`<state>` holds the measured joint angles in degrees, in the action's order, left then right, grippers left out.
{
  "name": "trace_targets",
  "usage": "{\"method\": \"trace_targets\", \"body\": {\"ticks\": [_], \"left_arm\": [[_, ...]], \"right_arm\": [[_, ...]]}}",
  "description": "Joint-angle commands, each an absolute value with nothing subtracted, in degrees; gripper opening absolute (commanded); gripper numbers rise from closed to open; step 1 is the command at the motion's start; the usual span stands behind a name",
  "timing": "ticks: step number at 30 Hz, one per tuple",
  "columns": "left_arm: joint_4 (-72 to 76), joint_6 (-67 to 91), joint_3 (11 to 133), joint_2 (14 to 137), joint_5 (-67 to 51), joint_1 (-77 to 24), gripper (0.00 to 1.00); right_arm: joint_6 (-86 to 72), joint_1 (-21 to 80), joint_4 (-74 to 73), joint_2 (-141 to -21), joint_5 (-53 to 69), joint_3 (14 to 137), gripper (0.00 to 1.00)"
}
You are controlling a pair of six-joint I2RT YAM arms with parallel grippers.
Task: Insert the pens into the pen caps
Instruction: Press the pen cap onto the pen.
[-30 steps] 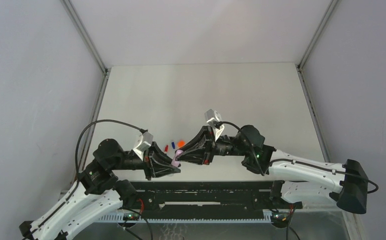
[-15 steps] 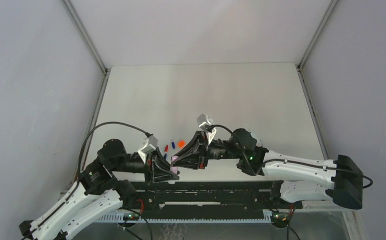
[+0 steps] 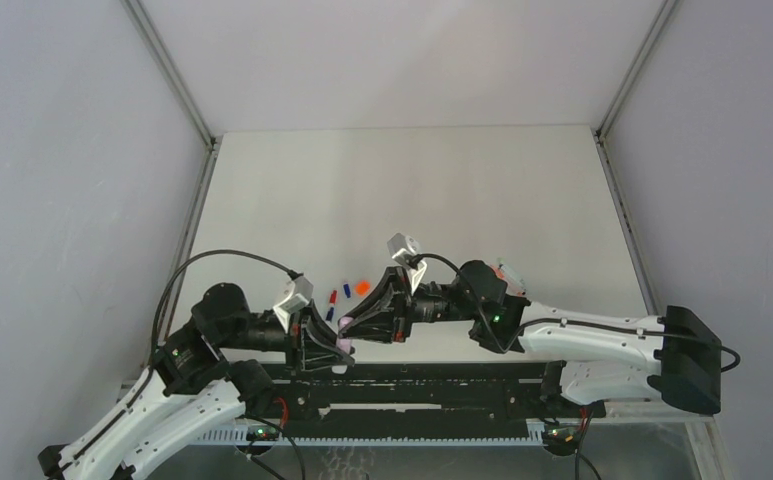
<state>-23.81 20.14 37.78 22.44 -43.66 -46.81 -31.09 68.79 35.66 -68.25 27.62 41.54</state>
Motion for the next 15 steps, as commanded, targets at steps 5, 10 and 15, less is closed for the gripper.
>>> {"method": "trace_targets", "body": {"ticks": [5,10,15], "left_arm": [[3.6,16.9,48.2,21.4,-33.2,-45.7,0.00],[2.9,16.3,48.7,20.9,-32.6,-45.5,0.00],[3.4,16.5,48.7,20.0,-31.2,-45.5,0.00]], "right_arm": [[-32.2,74.7,9.3,-77.3,44.2,35.5,0.00],[-31.5,75.6,7.0,-77.9,44.7,35.5,0.00],[-31.8,75.8,6.8,-78.5,44.7,35.5,0.00]]}}
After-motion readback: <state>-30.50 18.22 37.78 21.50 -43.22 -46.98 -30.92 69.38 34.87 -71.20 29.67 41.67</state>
